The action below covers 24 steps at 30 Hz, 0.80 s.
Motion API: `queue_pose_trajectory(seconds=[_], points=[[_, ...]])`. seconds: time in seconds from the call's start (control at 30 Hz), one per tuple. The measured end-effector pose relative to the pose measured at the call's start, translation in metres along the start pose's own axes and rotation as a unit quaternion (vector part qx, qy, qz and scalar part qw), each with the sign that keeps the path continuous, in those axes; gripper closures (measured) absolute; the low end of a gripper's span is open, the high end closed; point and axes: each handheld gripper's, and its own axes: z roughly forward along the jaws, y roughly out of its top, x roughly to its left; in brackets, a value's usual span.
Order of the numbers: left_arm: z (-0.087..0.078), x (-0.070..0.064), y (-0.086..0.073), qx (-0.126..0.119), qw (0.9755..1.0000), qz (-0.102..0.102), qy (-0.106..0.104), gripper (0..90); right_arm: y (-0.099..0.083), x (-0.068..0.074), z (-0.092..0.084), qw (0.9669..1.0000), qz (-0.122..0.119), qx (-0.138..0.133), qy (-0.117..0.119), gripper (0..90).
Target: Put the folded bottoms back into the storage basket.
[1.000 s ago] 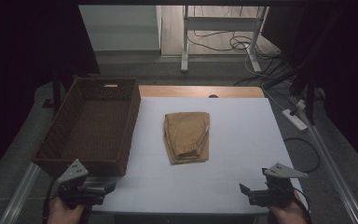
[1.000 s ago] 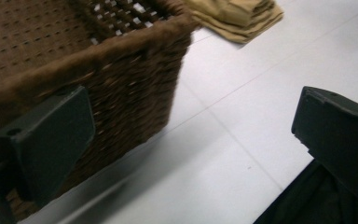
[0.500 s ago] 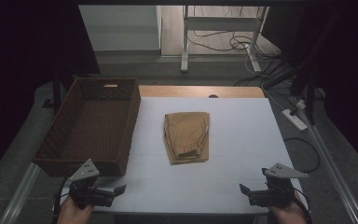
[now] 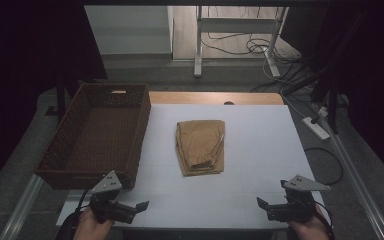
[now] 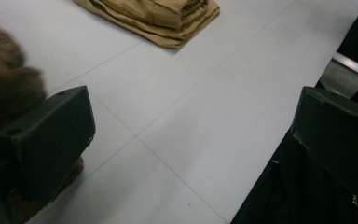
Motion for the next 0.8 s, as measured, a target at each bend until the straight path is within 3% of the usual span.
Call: queue_pose_trajectory(seconds=[0.43,0.8], points=[[0.031,-0.011,0.014,-0.008,0.9996,0.007,-0.025,0.0,0.000,0.000,0.001,1.0000,-0.003,0.003,0.003,0.6],[0.053,-0.010,0.031,0.015,0.9995,0.014,-0.026,0.0,0.000,0.000,0.001,1.0000,-0.005,0.004,0.003,0.6]])
